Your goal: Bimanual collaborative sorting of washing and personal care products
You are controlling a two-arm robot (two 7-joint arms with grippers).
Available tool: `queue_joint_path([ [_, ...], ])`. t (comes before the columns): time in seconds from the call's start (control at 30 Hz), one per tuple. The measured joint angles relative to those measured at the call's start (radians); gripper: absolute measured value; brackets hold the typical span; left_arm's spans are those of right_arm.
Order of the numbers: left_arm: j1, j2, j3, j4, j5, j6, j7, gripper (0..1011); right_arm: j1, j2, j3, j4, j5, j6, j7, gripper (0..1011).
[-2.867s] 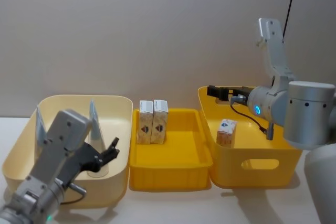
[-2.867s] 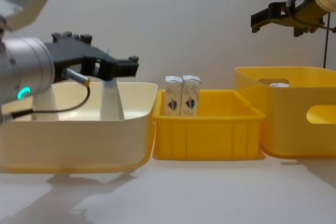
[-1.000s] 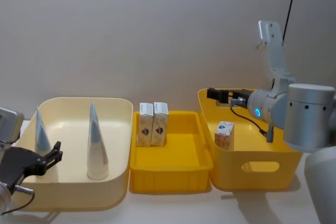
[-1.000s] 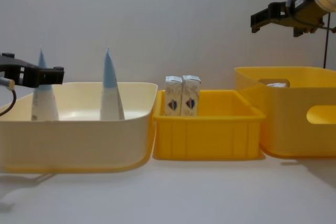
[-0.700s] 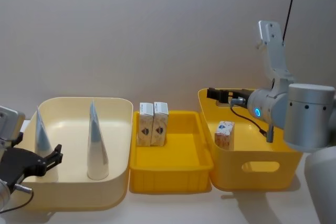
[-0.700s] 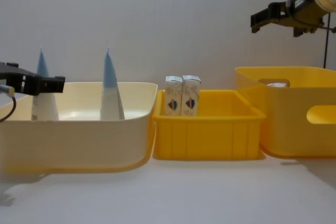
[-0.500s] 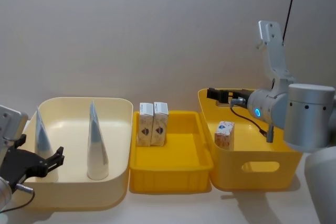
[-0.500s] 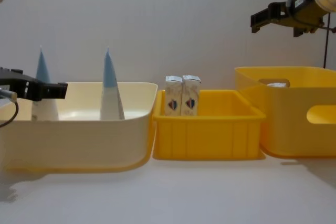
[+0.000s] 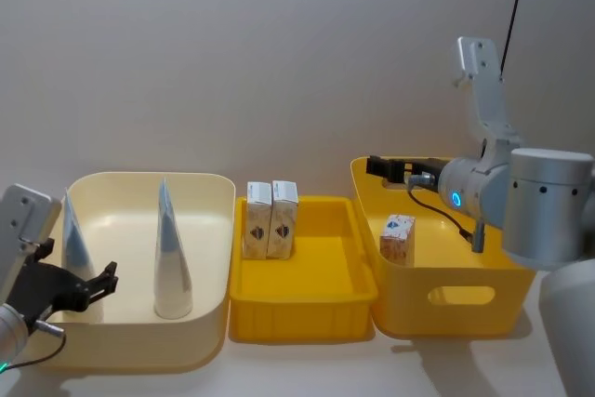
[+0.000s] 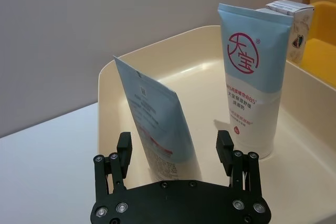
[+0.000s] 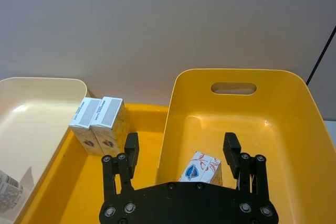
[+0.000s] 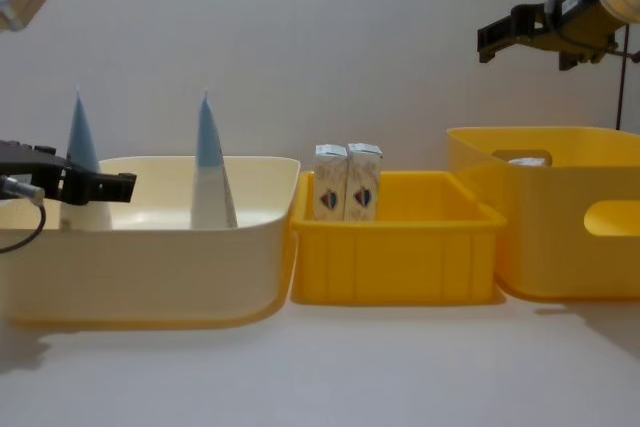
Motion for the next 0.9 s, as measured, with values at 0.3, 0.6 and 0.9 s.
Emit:
queue_joint_path([
  [0.3,-0.031,-0.005,0.01,0.037,0.017,0.0,-0.014,1003,0.0,0.0,0.0,0.0,0.0,0.0,0.0,1001],
  [0.6,-0.058,-0.013,0.019,0.073,0.029,-0.004,-0.029,1003,0.0,0.0,0.0,0.0,0.0,0.0,0.0,1001],
  [0.9,-0.071,-0.017,0.024,0.089,0.035,-0.009,-0.036,862,0.0,0.0,0.0,0.0,0.0,0.0,0.0,1001],
])
